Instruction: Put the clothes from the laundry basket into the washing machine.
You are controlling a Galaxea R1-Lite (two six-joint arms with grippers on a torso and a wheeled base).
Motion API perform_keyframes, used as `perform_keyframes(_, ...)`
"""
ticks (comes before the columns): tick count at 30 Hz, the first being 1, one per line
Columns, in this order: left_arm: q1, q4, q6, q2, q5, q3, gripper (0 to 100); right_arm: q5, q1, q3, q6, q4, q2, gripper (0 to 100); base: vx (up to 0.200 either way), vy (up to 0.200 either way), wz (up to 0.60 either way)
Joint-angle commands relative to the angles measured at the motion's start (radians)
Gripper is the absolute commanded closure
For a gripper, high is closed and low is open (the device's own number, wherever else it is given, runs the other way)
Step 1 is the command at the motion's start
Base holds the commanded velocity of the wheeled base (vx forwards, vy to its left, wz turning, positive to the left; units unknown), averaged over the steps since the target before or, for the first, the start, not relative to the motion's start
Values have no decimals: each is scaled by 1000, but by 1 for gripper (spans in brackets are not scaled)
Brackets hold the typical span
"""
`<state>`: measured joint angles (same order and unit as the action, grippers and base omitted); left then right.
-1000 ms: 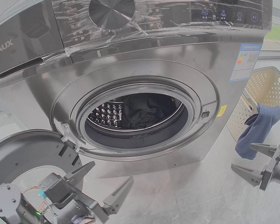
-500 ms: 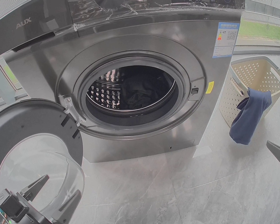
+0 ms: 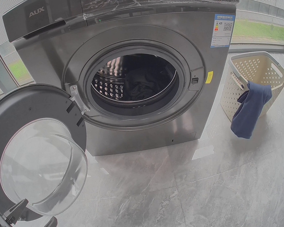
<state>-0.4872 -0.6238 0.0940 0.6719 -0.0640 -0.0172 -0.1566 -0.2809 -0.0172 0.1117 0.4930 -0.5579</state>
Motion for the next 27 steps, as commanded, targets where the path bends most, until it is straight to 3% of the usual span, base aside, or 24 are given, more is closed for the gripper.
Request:
perform_keyframes(1,13,59,3,-141,0,6,0,29,61,-12,-18,-57,138,0,0,-200,0)
perform_keyframes(27,7,79,7,-95,3,-7,0,45,54,-40,-17,-62,-74,0,0,-200,0)
